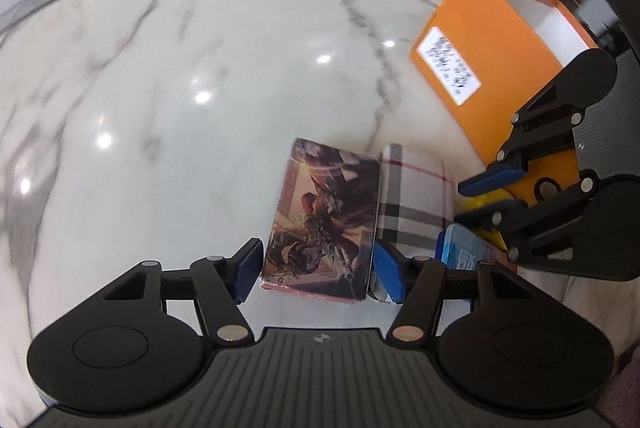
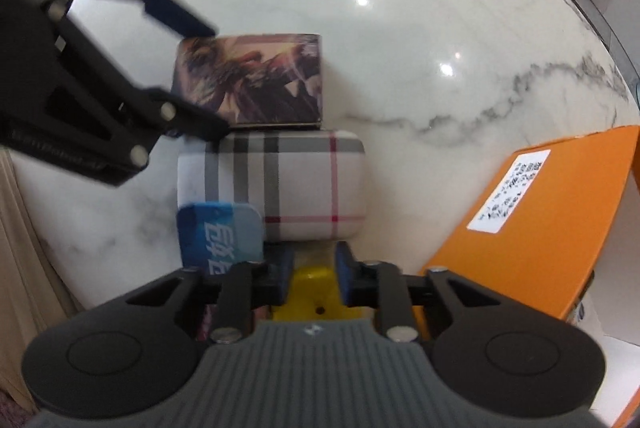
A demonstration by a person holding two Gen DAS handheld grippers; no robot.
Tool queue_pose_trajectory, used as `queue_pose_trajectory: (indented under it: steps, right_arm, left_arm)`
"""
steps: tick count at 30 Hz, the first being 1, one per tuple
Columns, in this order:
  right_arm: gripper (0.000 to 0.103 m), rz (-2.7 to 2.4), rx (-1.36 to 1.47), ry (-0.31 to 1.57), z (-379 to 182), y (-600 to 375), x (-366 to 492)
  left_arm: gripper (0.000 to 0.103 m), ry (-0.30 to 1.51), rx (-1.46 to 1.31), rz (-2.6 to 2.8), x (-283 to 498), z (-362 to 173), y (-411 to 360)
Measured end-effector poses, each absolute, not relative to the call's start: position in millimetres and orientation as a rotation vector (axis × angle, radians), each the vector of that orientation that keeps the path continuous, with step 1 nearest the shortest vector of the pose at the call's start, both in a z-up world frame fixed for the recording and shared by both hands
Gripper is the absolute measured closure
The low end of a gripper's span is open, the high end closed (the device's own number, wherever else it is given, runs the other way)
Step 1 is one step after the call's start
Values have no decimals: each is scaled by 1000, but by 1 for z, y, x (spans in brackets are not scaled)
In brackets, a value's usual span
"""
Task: Organize rigid objects
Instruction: 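Grasp the picture card box with left tool while right grasps the plaid case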
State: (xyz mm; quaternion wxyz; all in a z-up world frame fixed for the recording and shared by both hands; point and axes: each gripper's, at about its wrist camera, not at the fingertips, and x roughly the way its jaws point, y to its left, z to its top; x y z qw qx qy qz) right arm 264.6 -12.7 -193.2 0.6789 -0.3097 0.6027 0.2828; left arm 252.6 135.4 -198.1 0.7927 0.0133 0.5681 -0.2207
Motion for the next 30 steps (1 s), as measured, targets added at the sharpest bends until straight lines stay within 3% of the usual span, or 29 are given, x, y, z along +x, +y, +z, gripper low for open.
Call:
queue_pose_trajectory:
  steps: [4,10,15,19,26,30]
  right_arm:
    - [84,652,-723,1289,-193,-2,262]
    - [87,655,-551,1258,-193,15,268]
    - [85,600,-439,1242,-185,18,262]
    - [60,538,-180,1249,-175,-5,262]
    - [56,501,-66,1276,-185,-4,253]
    - [56,503,-68,1274,-186,3,250]
  left_arm:
    - [35,1269,-96,-324,235,-198,153]
    - [34,1291,-284,-98,207,-197,186]
    - [30,1229,-447,-11,196,-197,214]
    - [28,1194,-499,23,201,-200,221]
    - [24,1180,-339,31,212,-199,189]
    - [30,1195,-304,47,212,-198,187]
